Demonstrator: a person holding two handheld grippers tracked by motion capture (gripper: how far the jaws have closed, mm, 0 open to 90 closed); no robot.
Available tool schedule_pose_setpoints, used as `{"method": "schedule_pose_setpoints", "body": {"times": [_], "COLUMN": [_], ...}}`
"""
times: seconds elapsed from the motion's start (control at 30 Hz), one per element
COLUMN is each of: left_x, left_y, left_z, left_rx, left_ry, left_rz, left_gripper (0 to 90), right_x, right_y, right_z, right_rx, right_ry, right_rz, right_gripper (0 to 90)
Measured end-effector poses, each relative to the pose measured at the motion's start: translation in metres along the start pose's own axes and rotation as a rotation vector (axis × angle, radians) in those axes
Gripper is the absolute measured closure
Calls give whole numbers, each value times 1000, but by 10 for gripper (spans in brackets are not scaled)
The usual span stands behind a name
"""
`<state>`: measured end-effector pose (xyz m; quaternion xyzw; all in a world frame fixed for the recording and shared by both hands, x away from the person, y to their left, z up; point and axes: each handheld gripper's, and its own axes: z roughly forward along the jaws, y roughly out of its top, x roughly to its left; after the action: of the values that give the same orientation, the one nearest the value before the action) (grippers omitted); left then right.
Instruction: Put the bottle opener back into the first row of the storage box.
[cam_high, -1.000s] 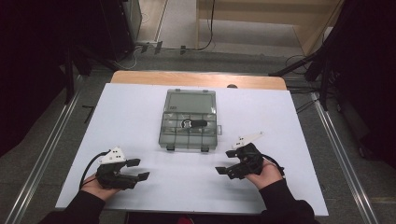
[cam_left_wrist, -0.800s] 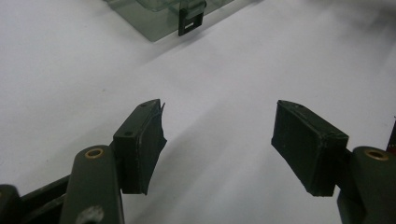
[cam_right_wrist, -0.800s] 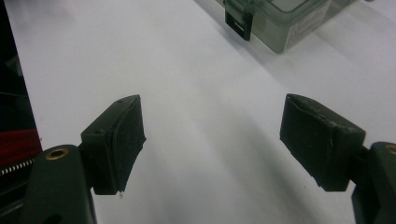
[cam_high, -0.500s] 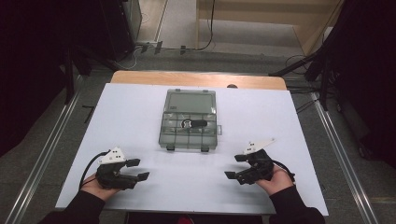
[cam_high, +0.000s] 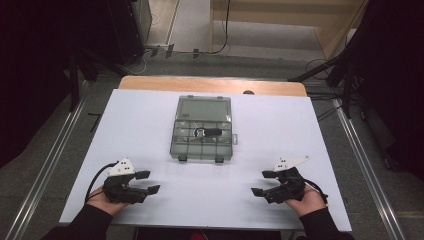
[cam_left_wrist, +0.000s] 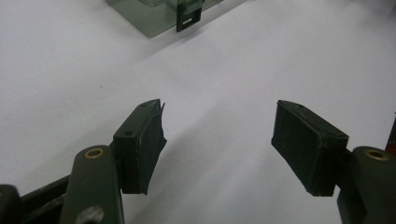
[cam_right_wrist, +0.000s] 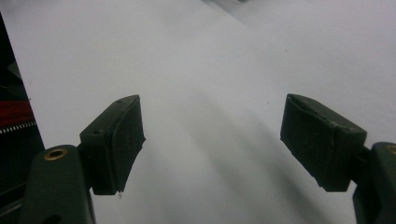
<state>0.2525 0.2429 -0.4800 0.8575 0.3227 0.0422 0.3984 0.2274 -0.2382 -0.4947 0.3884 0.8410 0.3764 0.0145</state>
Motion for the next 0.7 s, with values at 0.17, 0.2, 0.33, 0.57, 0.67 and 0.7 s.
{"method": "schedule_pose_setpoints", "body": {"times": [0.17, 0.2, 0.33, 0.57, 0.67, 0.7], "left_x": [0, 0, 1, 1, 1, 0], "left_y": [0, 0, 0, 0, 0, 0], "left_z": [0, -1, -1, -1, -1, -1], "left_rx": [1, 2, 0, -2, -2, -4], "left_ry": [-1, -2, -2, -6, -7, -7], "left_rz": [-1, -1, -5, -3, -2, -3], "left_gripper": [333, 334, 333, 333, 333, 334], "right_x": [-5, -5, -8, -11, -11, -12], "right_y": [-7, -8, -13, -14, -14, -14], "right_z": [-6, -6, -7, -7, -6, -6], "right_rx": [-11, -14, -13, -17, -19, -18], "right_ry": [-9, -10, -10, -17, -14, -13], "right_rz": [13, 16, 21, 35, 35, 35], "right_gripper": [222, 222, 222, 222, 222, 222]}}
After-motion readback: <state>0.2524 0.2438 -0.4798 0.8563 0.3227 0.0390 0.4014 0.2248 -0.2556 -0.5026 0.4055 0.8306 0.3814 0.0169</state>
